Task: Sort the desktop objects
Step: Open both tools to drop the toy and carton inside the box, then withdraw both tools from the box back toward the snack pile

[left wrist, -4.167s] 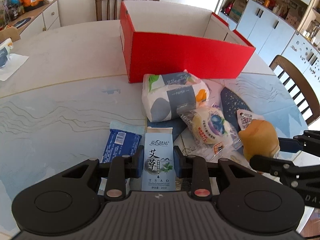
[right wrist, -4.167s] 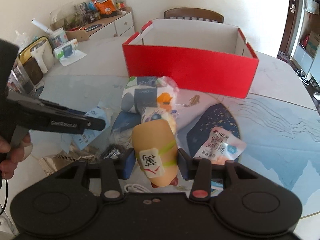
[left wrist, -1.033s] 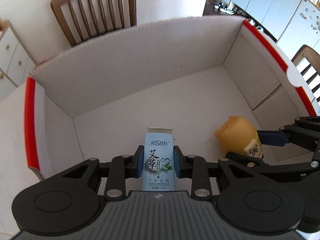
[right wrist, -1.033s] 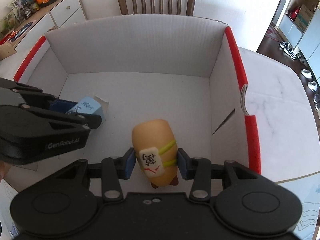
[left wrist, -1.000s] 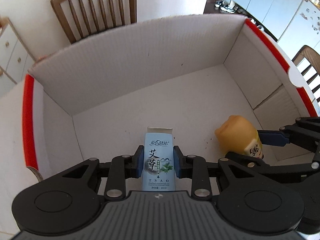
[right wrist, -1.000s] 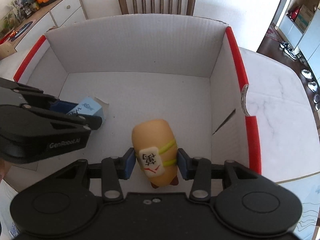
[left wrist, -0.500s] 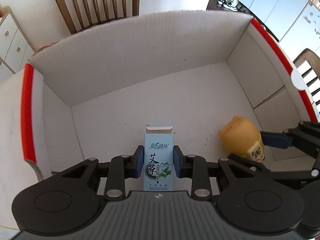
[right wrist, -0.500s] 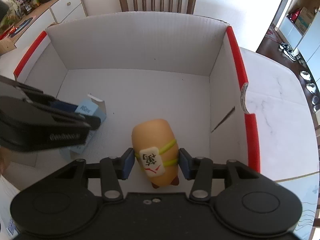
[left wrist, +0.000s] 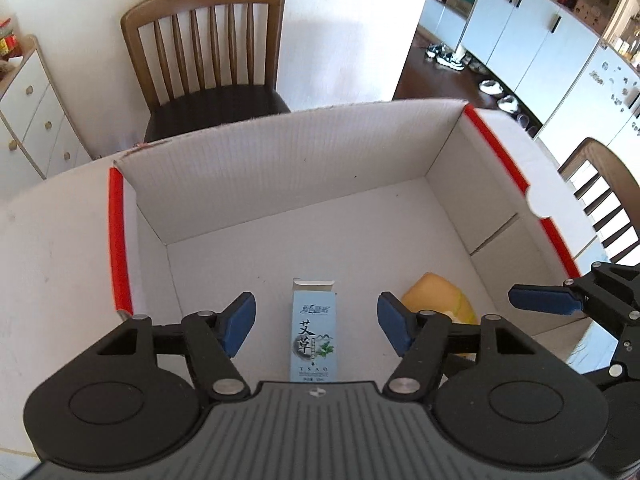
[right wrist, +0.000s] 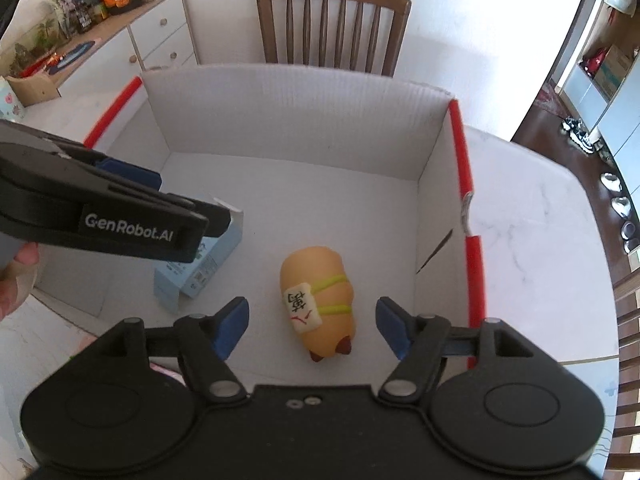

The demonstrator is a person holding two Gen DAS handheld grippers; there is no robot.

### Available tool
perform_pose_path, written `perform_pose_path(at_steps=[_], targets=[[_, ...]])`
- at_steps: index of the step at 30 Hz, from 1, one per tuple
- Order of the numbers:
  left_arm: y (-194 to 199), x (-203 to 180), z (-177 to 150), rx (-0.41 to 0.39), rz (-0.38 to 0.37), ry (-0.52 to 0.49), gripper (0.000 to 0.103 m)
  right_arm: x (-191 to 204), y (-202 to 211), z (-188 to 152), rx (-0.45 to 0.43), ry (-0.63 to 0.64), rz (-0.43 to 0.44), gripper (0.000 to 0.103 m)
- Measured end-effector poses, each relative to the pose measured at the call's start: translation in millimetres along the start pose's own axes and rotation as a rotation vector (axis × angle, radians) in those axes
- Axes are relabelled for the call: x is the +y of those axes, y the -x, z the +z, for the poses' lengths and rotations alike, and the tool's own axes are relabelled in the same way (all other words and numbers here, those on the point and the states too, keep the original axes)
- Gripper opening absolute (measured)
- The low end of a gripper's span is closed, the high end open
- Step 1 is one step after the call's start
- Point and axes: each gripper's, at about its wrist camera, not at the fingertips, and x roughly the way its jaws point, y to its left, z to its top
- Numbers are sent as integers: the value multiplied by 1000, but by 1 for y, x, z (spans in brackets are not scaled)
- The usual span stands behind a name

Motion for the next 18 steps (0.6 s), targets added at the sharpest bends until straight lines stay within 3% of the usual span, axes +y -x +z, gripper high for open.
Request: perform_pose_path(at_steps=[14, 18], targets=[[37, -18, -16, -48, -2, -13, 67, -11, 36, -10, -59, -43, 26, 81], [51, -22, -24, -78, 2, -26, 76, -14, 47, -14, -77, -51, 32, 86]])
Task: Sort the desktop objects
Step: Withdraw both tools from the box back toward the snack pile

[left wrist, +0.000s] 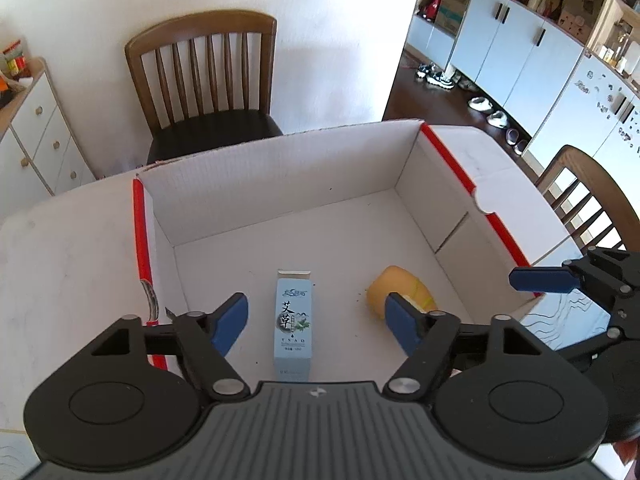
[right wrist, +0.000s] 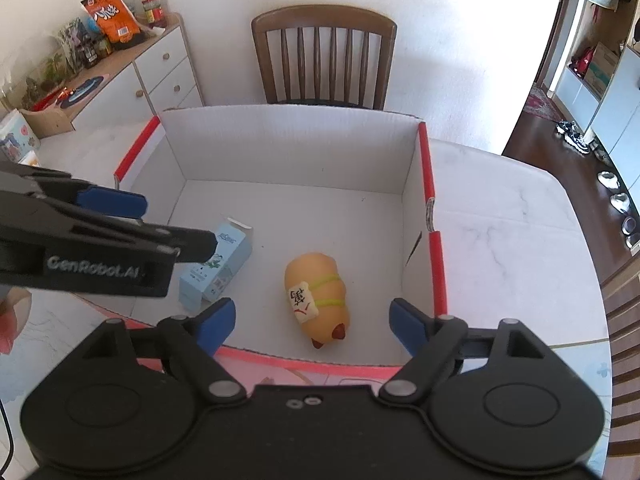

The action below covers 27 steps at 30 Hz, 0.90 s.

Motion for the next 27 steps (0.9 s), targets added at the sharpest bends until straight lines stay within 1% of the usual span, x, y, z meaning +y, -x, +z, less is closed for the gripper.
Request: perform_pose_path(at_steps=[7, 13, 15, 17, 24, 27], targets=[[23, 1, -11, -45, -4, 5, 82, 0, 15, -4, -25, 4, 10, 89], [38, 3, -20, -64, 15, -4, 85, 3, 28, -10, -40, 21, 17, 90], [43, 2, -23, -73, 20, -9, 94, 3, 33, -12, -45, 24, 17, 91], [48, 1, -26, -84, 21, -10, 101, 4, 37, -14, -48, 24, 19, 91], [71, 2, -38, -106, 0, 0, 103, 6, 58, -26, -55, 26, 39, 92], [79, 2, -44, -103, -8, 1, 103, 8, 68, -31, -65, 26, 45, 93]])
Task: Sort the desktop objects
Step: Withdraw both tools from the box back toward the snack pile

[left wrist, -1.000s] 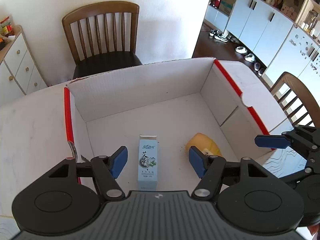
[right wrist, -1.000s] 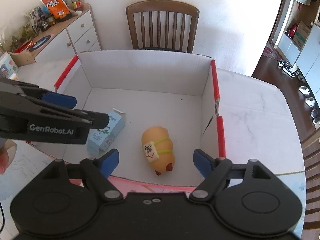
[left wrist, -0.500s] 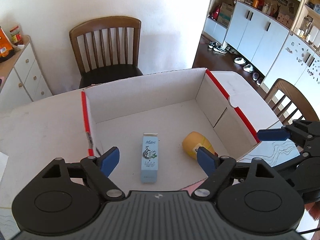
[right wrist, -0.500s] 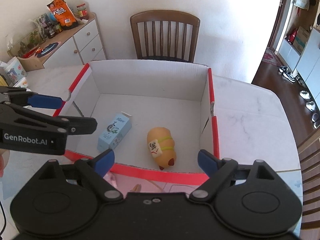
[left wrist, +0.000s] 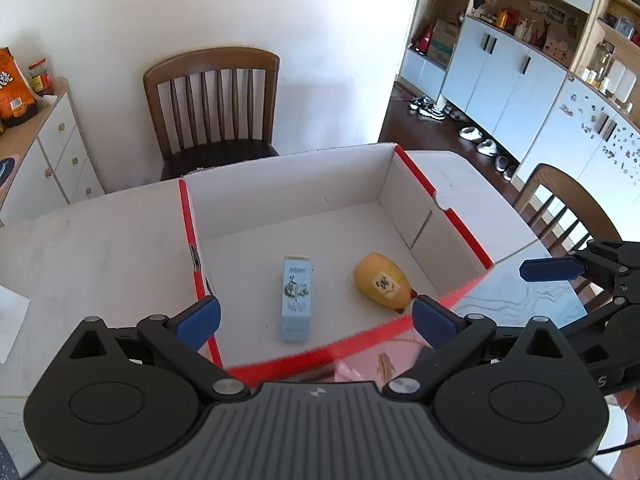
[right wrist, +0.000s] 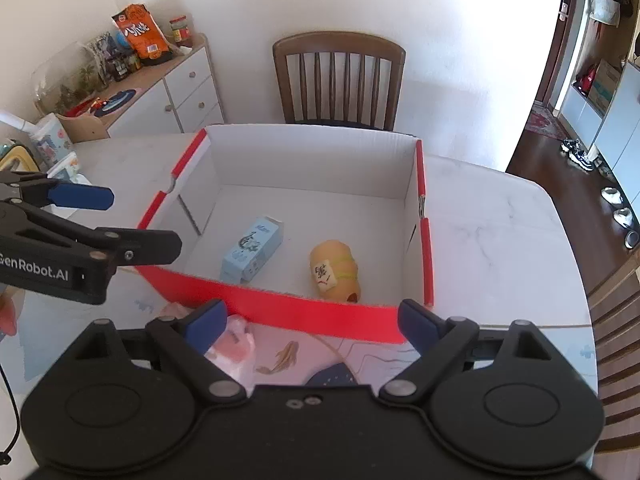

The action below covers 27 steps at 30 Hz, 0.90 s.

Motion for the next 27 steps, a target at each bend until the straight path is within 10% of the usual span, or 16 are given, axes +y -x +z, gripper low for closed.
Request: perform_pose_path(at_steps=[27], targets=[[26, 29, -120, 46, -54, 100, 103, -7, 21, -92, 43, -60, 0, 94]])
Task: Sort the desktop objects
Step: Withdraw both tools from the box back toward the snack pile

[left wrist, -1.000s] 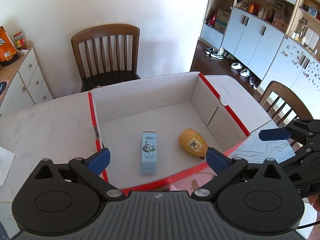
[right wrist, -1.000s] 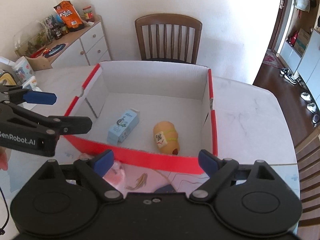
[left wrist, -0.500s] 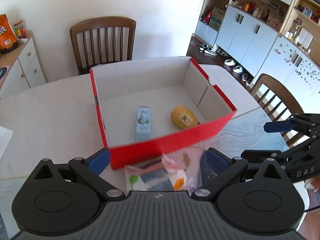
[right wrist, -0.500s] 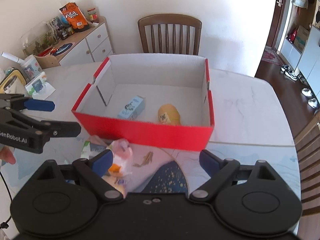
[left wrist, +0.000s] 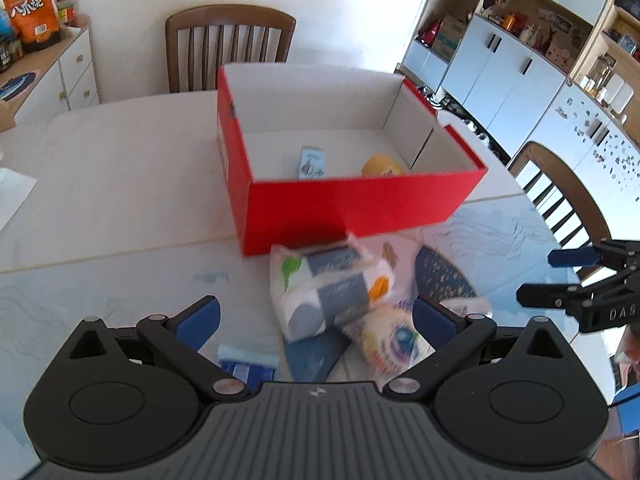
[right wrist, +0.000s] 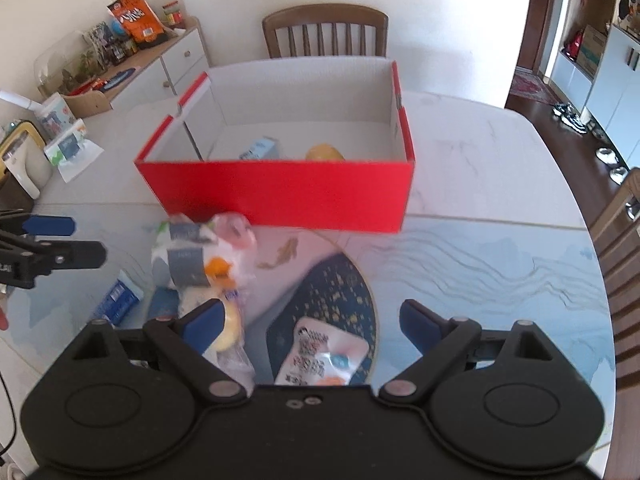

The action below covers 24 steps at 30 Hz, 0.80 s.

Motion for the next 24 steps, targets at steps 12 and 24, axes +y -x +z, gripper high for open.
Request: perform_pose_path(at_steps=[12, 24], targets=[[-6, 7, -43, 19, 40, -44, 103, 0, -25, -44, 57, -3, -40, 94], [-31, 27, -63, 80, 62, -16, 103, 0, -50, -72, 114, -33, -49, 94]])
